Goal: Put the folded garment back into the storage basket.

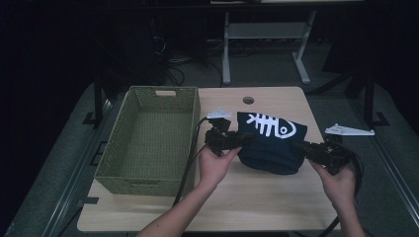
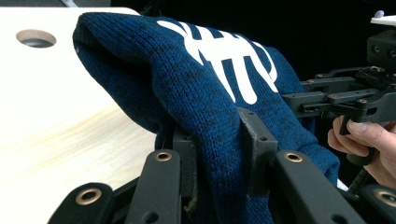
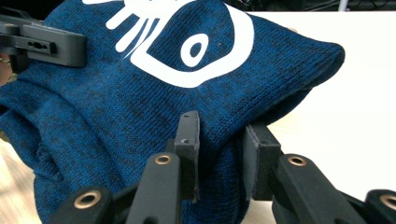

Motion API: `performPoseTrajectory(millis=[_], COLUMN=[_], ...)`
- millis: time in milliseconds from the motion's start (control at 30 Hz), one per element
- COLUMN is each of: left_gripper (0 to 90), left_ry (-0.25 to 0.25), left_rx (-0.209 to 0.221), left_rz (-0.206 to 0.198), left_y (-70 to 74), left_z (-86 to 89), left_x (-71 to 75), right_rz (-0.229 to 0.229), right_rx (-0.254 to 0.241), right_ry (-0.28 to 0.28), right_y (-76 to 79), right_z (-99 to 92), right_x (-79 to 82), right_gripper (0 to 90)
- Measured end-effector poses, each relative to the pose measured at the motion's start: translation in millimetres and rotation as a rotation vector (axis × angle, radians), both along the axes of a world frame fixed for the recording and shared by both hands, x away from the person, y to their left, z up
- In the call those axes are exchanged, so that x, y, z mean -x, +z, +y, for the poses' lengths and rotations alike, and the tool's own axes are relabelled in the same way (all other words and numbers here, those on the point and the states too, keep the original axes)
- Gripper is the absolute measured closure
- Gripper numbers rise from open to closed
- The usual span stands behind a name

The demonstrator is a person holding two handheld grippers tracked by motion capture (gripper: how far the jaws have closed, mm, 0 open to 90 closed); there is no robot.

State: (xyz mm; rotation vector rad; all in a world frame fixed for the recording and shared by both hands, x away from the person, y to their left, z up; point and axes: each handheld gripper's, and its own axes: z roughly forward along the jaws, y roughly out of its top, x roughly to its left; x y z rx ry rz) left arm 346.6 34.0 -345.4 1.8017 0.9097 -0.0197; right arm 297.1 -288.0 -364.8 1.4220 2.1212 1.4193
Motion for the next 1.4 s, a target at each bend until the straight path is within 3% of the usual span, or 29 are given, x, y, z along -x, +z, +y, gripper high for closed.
performPoseTrajectory(millis=[600,1400], left_gripper=[70.8,70.7], left_ry=[0.018,0.063], left_rx=[0.008,0.032], left_rz=[-0.018,-0.014], left_y=[23.6,37.9], left_z=[37.6,83.3], left_x=[-0.1,-2.3], right_rz=[-0.001,-0.007], right_rx=[0.014,0.042], right_ry=[0.065,0.139], right_y=[26.1,50.5], right_z=[32.7,77.4], right_x=[-13.2,-33.1], right_gripper=[70.1,70.0])
